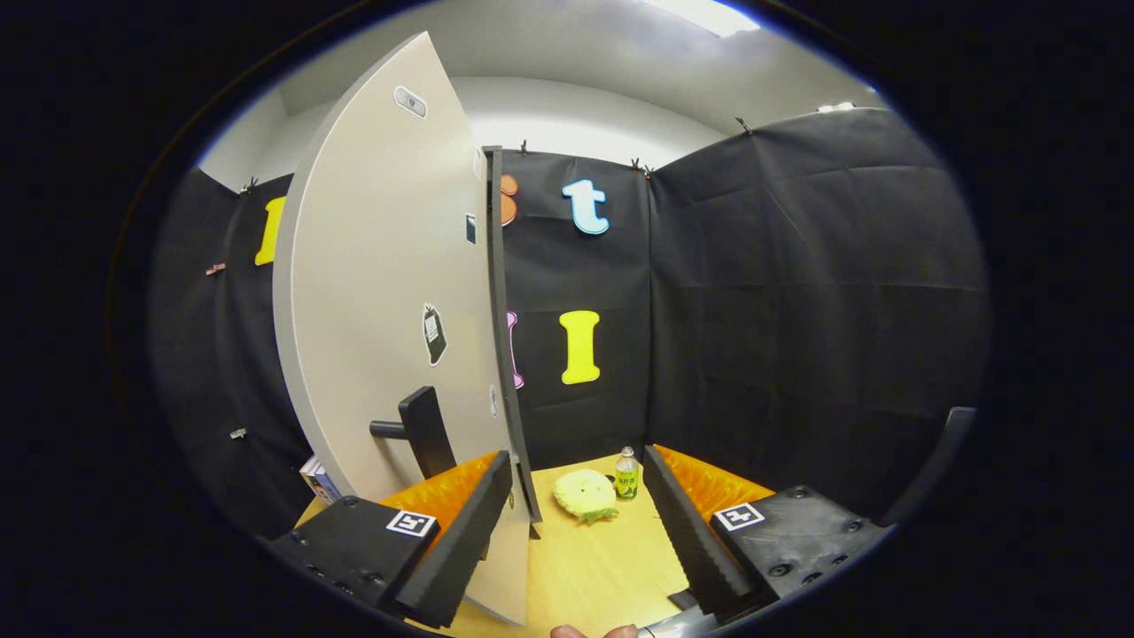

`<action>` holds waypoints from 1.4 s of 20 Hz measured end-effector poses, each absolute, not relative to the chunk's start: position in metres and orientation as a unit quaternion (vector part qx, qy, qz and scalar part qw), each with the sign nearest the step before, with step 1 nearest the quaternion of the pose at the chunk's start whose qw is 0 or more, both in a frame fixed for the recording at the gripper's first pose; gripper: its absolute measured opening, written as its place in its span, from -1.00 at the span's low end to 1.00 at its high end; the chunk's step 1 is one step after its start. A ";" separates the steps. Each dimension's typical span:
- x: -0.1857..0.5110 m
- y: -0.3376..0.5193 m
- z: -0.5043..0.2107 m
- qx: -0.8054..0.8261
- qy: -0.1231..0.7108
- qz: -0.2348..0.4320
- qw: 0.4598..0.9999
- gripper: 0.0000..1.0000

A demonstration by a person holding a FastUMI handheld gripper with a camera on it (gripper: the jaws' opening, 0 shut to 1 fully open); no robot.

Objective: Open the shoe cabinet door, grab the shoes and put them into the shoe cabinet, then close the shoe cabinet door.

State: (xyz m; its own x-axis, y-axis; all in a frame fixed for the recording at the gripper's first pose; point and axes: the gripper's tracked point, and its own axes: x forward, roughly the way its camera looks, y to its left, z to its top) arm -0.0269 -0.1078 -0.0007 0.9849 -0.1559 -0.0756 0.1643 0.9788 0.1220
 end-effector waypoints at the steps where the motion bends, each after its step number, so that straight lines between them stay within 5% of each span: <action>1: -0.026 -0.100 0.000 0.064 0.033 -0.074 0.995 0.96; 21: 0.034 0.107 0.013 0.073 0.055 0.085 0.992 0.96; 28: 0.036 0.105 0.004 0.065 0.053 0.104 0.991 0.96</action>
